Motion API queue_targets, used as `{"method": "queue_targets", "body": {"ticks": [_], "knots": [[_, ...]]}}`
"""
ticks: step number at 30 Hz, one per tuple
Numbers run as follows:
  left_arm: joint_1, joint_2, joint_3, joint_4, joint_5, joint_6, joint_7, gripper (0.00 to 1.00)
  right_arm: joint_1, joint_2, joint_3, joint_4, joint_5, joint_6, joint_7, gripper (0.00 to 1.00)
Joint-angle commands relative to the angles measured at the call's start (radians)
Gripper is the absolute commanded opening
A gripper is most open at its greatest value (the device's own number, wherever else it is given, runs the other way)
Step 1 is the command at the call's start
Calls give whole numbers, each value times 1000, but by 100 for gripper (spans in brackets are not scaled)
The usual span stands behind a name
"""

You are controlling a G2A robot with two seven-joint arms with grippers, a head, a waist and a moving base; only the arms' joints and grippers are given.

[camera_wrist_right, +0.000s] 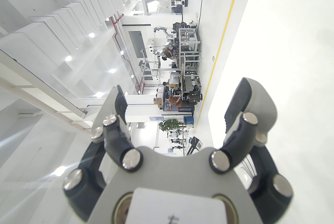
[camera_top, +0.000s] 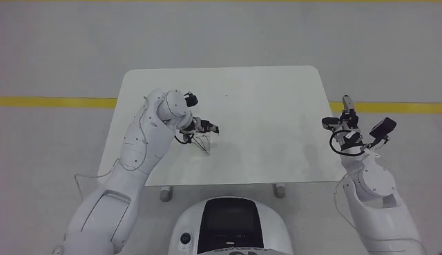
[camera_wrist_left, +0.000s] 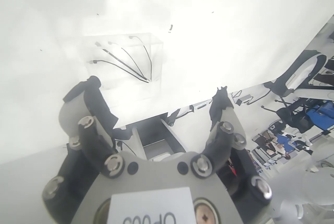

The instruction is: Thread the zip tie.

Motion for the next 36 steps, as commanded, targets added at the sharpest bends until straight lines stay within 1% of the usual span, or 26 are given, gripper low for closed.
{"method": "queue_targets", "body": {"ticks": [1,2,17,19,21,22,24,28,32,33,35,36], "knots": [[-20,2,28,23,-28,0,0,100,0,0,0,0,0,0,0,100],[-33,4,52,34,-43,0,0,100,0,0,0,0,0,0,0,100],[-34,4,50,30,-43,0,3,100,0,0,0,0,0,0,0,100],[-31,4,48,24,-19,0,0,100,0,0,0,0,0,0,0,100],[-31,1,52,23,-17,0,0,100,0,0,0,0,0,0,0,100],[-31,-1,56,28,-13,0,0,100,0,0,0,0,0,0,0,100],[-42,-5,67,41,-14,0,0,100,0,0,0,0,0,0,0,100],[-73,-16,105,82,-23,0,0,100,0,0,0,0,0,0,0,100],[-124,-28,163,146,-33,0,0,100,0,0,0,0,0,0,0,100],[-139,-32,191,176,-39,0,0,100,0,0,0,0,0,0,0,100],[-169,-38,224,218,-59,0,0,100,0,0,0,0,0,0,0,100],[-189,-43,250,253,-67,0,0,100,0,0,0,0,0,0,0,100]]}}
